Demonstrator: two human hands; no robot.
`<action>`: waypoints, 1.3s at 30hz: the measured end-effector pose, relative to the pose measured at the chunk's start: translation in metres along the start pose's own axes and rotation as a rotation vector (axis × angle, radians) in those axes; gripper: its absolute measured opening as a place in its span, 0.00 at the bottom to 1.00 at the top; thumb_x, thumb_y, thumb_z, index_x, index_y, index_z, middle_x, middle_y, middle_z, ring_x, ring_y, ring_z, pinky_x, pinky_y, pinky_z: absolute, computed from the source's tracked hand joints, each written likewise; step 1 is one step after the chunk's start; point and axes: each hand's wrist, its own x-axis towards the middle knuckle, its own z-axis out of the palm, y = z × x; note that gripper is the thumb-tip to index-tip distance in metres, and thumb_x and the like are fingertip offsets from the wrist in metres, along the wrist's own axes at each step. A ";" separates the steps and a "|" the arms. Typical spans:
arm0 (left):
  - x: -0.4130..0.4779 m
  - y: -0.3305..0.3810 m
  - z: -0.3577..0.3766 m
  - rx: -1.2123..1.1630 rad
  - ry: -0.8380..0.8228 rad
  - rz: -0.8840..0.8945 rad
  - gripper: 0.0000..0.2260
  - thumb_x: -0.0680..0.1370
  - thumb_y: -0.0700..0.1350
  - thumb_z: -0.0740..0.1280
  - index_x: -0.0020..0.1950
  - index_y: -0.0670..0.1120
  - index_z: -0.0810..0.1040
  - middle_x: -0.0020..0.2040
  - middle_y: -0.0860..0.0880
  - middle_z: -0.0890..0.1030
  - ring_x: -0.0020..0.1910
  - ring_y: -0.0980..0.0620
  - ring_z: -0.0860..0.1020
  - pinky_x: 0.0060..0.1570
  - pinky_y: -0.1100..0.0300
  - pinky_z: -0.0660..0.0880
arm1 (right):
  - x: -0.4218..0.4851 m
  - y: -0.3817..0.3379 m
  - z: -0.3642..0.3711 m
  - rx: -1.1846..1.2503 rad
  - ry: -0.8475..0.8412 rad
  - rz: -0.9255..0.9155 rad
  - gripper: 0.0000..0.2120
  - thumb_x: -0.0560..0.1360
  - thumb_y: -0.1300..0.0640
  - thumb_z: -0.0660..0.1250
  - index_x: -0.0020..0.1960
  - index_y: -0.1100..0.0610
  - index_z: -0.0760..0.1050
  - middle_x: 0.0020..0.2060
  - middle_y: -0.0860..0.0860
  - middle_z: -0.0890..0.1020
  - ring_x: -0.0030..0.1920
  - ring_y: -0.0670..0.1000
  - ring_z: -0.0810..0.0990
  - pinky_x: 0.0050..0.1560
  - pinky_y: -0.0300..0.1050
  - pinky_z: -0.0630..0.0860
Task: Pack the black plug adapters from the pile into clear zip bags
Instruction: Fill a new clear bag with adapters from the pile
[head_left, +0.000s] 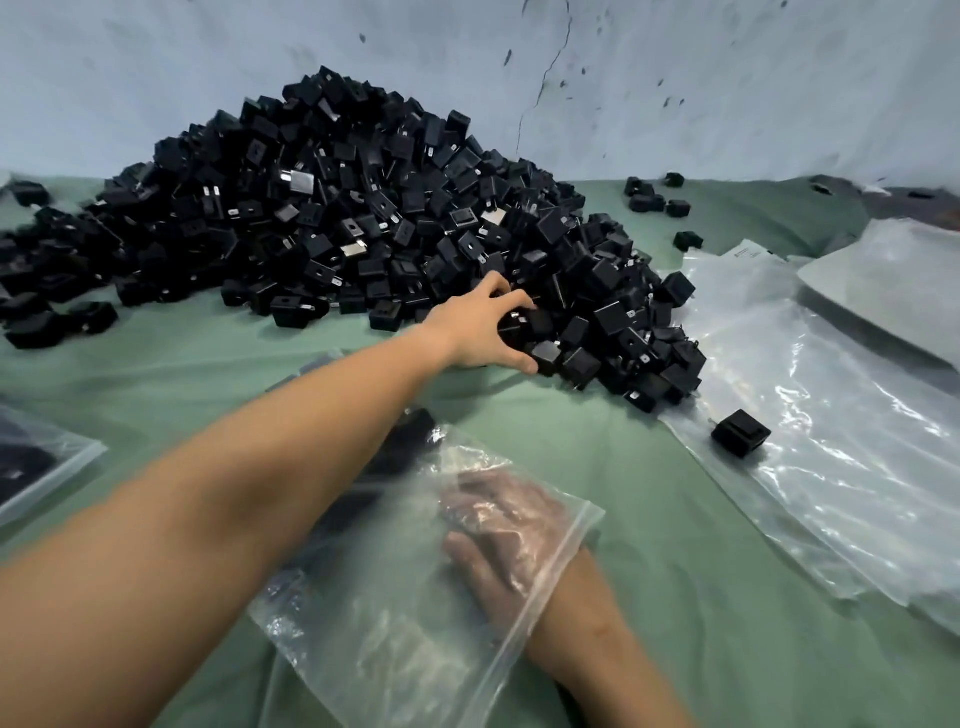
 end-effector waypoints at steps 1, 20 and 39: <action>0.000 -0.001 -0.004 -0.005 -0.046 0.006 0.36 0.67 0.67 0.71 0.71 0.59 0.65 0.69 0.51 0.62 0.58 0.43 0.74 0.56 0.47 0.74 | -0.001 0.001 0.001 0.037 0.047 0.009 0.17 0.80 0.46 0.60 0.63 0.53 0.77 0.65 0.50 0.75 0.67 0.51 0.71 0.70 0.52 0.64; -0.149 0.000 -0.081 -1.552 0.039 -0.243 0.07 0.76 0.43 0.67 0.50 0.54 0.80 0.55 0.47 0.80 0.41 0.49 0.83 0.27 0.60 0.74 | -0.040 -0.005 -0.021 -0.176 -0.061 -0.012 0.23 0.80 0.40 0.49 0.70 0.46 0.70 0.73 0.44 0.63 0.75 0.44 0.54 0.75 0.42 0.48; -0.265 0.002 -0.041 -1.859 -0.235 -0.034 0.35 0.67 0.56 0.77 0.64 0.39 0.68 0.54 0.41 0.76 0.30 0.50 0.79 0.21 0.58 0.75 | 0.019 -0.108 -0.035 0.336 0.178 -0.127 0.17 0.68 0.59 0.72 0.57 0.52 0.80 0.50 0.45 0.79 0.46 0.42 0.77 0.47 0.31 0.72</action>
